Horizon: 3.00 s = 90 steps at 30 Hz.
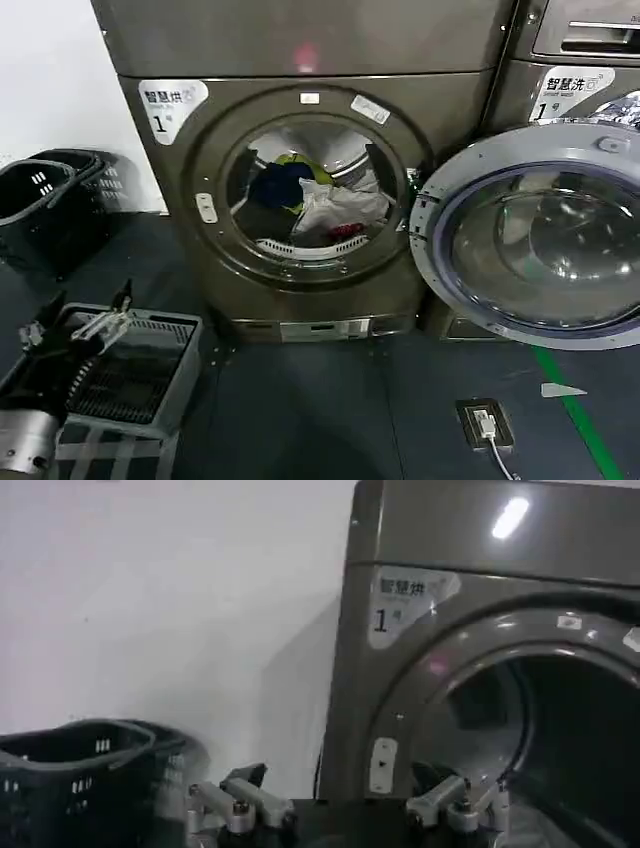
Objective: Grasp the clothes from the dryer.
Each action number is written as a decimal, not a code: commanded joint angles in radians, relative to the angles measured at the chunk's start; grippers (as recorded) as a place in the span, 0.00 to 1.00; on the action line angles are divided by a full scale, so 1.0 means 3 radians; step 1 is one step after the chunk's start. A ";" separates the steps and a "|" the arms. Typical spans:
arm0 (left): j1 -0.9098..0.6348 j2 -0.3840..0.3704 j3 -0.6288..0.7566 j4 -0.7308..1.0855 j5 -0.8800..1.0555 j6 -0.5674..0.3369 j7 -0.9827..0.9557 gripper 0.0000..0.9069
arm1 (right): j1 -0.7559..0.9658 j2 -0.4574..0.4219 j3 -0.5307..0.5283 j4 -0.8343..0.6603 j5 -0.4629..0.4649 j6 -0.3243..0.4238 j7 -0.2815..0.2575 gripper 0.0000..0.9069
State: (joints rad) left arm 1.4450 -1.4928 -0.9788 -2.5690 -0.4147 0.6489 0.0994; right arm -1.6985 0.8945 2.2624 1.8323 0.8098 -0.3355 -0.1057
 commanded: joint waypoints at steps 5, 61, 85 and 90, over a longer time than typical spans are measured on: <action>0.0060 -0.0019 0.0068 0.0003 0.0237 0.0229 0.0084 1.00 | 0.0003 0.0028 0.0011 -0.0008 0.0001 0.0002 -0.0013 1.00; 0.0024 0.0028 0.0277 0.0034 0.0293 0.0155 0.0202 1.00 | -0.0042 0.0115 0.0013 0.0010 0.0110 0.0450 -0.0200 1.00; -0.0009 0.0016 0.0283 0.0029 0.0294 0.0168 0.0210 1.00 | -0.0015 0.0145 -0.0035 0.0088 0.0095 0.0461 -0.0220 1.00; 0.0001 0.0015 0.0274 0.0020 0.0295 0.0166 0.0210 1.00 | -0.0015 0.0173 -0.0049 0.0122 0.0099 0.0461 -0.0222 1.00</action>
State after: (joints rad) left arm 1.4437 -1.4884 -0.8958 -2.5643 -0.3259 0.6984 0.1623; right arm -1.7029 0.9434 2.2492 1.8613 0.8385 -0.1977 -0.1719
